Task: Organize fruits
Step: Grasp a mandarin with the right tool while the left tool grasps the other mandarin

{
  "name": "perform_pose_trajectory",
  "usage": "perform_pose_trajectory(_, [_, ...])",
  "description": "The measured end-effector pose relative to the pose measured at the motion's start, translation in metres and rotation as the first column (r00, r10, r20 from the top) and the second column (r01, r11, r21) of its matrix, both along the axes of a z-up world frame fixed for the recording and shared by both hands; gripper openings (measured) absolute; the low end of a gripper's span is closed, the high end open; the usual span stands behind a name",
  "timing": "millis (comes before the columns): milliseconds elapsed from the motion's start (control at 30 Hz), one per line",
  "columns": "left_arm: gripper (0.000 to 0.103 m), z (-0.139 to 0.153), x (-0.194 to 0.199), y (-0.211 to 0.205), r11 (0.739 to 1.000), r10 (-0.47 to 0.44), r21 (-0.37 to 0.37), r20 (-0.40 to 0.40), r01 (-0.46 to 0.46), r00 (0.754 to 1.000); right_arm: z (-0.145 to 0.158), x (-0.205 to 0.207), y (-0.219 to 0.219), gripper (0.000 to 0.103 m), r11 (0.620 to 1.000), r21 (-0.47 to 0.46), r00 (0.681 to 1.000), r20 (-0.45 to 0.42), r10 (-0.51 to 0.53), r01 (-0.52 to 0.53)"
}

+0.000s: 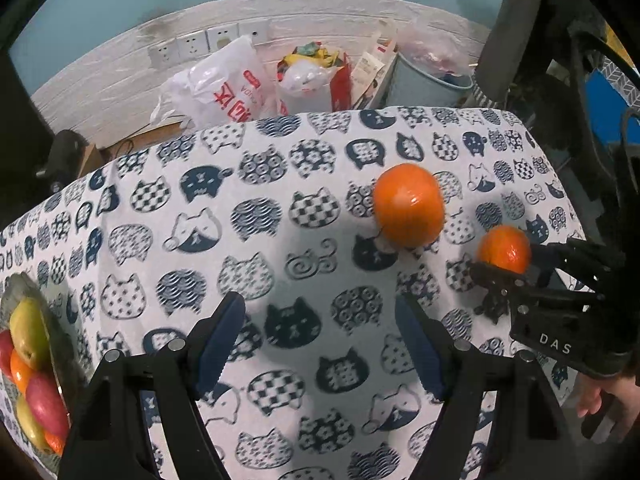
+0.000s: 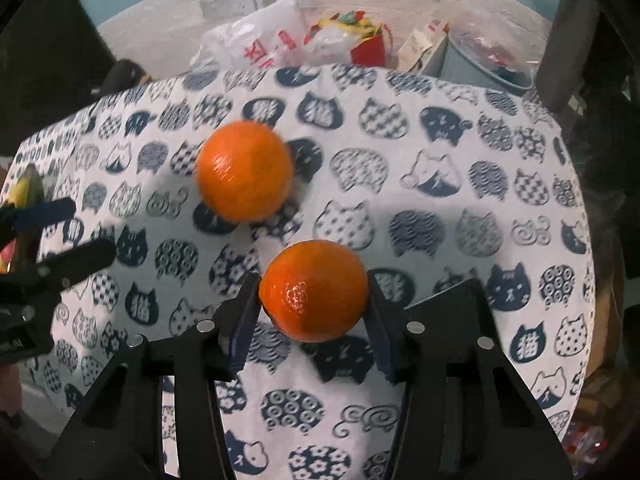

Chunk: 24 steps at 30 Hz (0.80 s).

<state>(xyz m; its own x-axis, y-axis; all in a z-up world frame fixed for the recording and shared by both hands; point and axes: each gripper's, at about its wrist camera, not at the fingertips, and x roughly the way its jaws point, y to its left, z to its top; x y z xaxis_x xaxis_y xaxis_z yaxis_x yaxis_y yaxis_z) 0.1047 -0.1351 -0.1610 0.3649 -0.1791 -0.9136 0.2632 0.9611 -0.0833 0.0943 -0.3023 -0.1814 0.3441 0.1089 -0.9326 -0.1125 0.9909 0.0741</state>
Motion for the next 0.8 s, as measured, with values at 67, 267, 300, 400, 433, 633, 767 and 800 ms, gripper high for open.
perform_pose_trajectory(67, [0.079, 0.000, 0.004, -0.008, 1.000, -0.009, -0.002, 0.001, 0.009, 1.000, 0.003, 0.005, -0.006, 0.050, 1.000, -0.007, 1.000, 0.010, -0.009, 0.009])
perform_pose_trajectory(267, [0.079, -0.001, 0.016, -0.028, 0.999, -0.016, -0.032, -0.002, 0.016, 1.000, 0.007, 0.015, -0.022, 0.049, 0.999, 0.005, 0.998, 0.037, -0.050, 0.050])
perform_pose_trajectory(300, [0.079, 0.000, 0.018, -0.032, 0.999, -0.017, -0.043, -0.004, 0.016, 1.000, 0.009, 0.016, -0.024, 0.049, 0.998, 0.006, 0.998, 0.041, -0.057, 0.057])
perform_pose_trajectory(400, [0.080, 0.000, 0.023, -0.043, 0.998, -0.025, -0.051, 0.001, 0.025, 1.000, 0.011, 0.022, -0.027, 0.049, 0.998, -0.011, 0.996, 0.057, -0.068, 0.069])
perform_pose_trajectory(433, [0.081, -0.001, 0.025, -0.047, 0.998, -0.030, -0.053, 0.000, 0.030, 1.000, 0.011, 0.023, -0.030, 0.049, 0.997, -0.020, 0.996, 0.062, -0.069, 0.070])
perform_pose_trajectory(633, [0.081, -0.010, 0.036, -0.056, 0.997, -0.012, -0.077, -0.024, 0.011, 1.000, 0.008, 0.029, -0.040, 0.049, 0.996, -0.014, 0.994, 0.072, -0.084, 0.085])
perform_pose_trajectory(767, [0.081, -0.015, 0.044, -0.065, 0.996, -0.006, -0.092, -0.034, 0.003, 0.999, 0.007, 0.030, -0.045, 0.049, 0.996, -0.008, 0.993, 0.076, -0.092, 0.093])
perform_pose_trajectory(800, [0.081, -0.016, 0.046, -0.066, 0.995, -0.005, -0.095, -0.036, 0.001, 0.999, 0.006, 0.031, -0.047, 0.049, 0.995, -0.007, 0.992, 0.075, -0.097, 0.098])
